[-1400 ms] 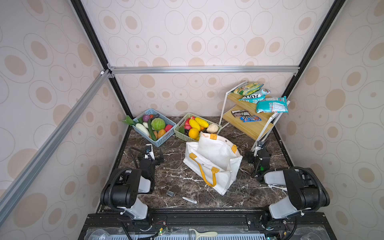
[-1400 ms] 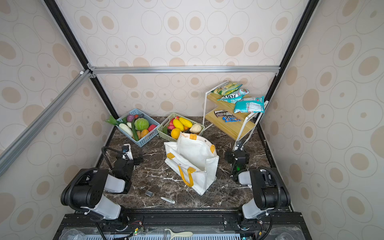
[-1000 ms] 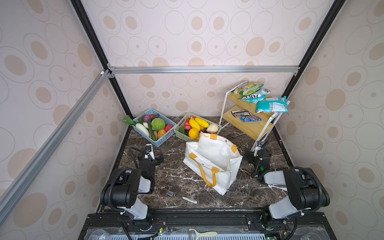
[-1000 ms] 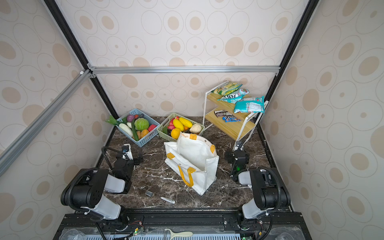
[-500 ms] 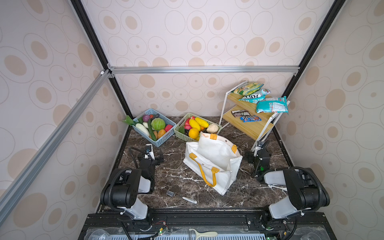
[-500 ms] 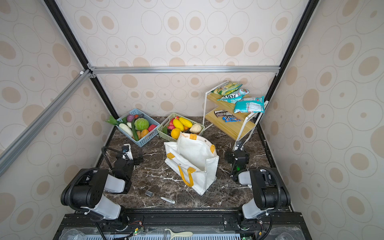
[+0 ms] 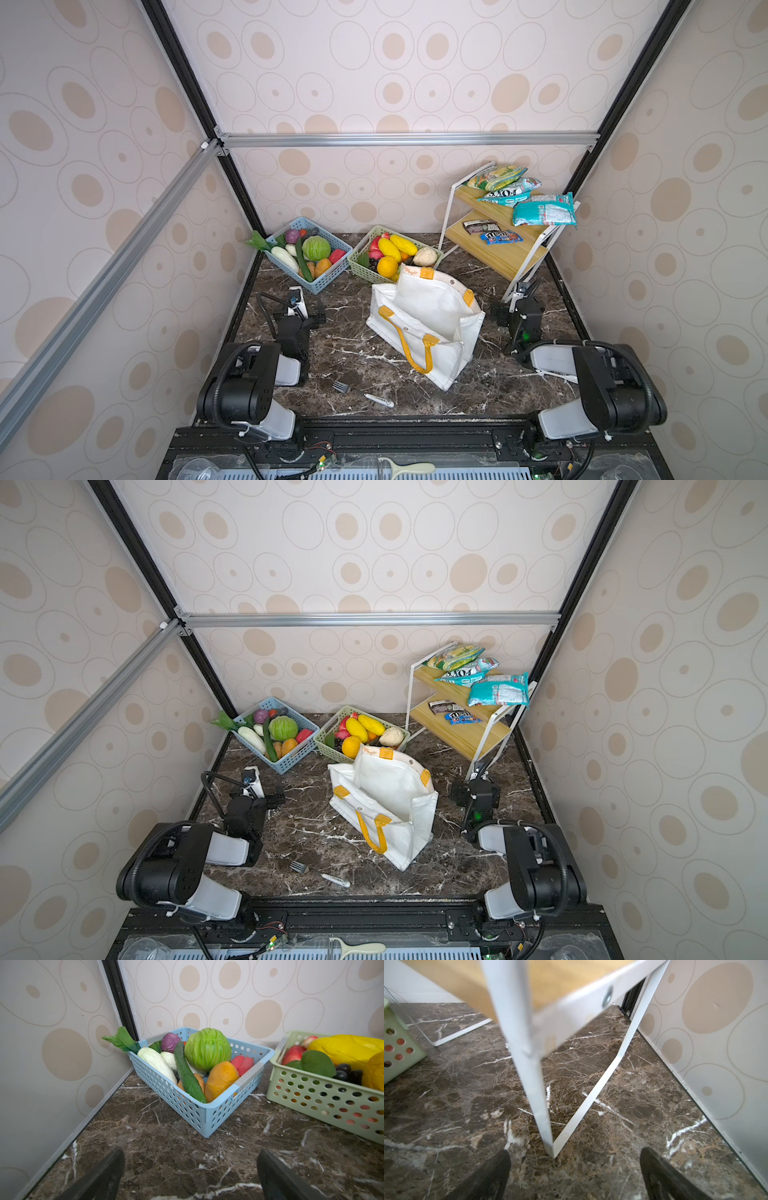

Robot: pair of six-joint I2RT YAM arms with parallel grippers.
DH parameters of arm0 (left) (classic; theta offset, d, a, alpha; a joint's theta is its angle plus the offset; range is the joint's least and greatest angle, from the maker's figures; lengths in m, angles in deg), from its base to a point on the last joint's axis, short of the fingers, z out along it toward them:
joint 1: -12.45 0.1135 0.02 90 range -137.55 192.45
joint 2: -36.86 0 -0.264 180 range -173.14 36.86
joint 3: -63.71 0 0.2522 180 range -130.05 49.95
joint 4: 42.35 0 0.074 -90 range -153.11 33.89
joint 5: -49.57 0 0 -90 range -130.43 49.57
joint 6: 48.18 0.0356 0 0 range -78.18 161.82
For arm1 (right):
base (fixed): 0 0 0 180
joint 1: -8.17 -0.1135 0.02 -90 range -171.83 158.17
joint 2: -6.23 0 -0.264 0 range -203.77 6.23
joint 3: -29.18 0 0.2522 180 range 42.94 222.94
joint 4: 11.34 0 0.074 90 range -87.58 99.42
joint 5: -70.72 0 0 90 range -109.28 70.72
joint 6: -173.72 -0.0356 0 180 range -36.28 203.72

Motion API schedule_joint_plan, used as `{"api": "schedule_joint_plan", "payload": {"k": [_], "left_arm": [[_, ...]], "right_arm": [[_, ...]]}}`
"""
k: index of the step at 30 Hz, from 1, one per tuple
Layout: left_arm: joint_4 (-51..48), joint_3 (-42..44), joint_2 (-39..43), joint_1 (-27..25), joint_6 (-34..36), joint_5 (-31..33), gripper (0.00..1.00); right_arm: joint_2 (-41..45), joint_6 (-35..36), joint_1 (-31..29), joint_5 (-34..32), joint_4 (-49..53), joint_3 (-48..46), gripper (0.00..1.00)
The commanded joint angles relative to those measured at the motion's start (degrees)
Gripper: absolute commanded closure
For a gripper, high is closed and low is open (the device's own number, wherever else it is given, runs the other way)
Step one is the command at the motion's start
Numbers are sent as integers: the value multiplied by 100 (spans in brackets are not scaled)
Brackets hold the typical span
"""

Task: Place the food into the grocery bag and tie it

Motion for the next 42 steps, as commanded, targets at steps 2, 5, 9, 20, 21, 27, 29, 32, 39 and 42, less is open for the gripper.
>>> {"api": "schedule_joint_plan", "payload": {"k": [2, 5, 9, 20, 21, 27, 29, 32, 39, 42], "left_arm": [[-1109, -621, 385, 16, -153, 479, 1], [-1891, -1092, 358, 0, -511, 1381, 1], [-2972, -1759, 133, 98, -645, 1511, 1], [-5058, -2692, 784, -667, -1562, 1384, 3], [-5258, -2801, 860, -735, -1677, 1373, 3], [-6559, -3330, 1094, -1181, -2114, 796, 4], [-6939, -3567, 1029, -1323, -2281, 477, 4], [-7537, -3966, 898, -1600, -2622, 152, 5], [-8671, -4326, 1011, -1783, -2730, -515, 8], [-9176, -4423, 1170, -1783, -2550, -727, 8]], "right_arm": [[809, -235, -31, -86, 1367, 345, 1], [1427, -510, -166, -174, 2516, 538, 3], [2083, -768, -385, -112, 3451, 565, 4], [2788, -1125, -971, 950, 5701, 1598, 8], [2762, -1128, -996, 1050, 5899, 1805, 9], [2279, -1123, -1167, 1268, 6933, 3229, 12], [2020, -1111, -1191, 1632, 7140, 3674, 12], [1567, -953, -1201, 2090, 7456, 4317, 14], [547, -280, -1482, 2961, 7830, 5164, 15], [104, -129, -1573, 2915, 7843, 5438, 17]]}}
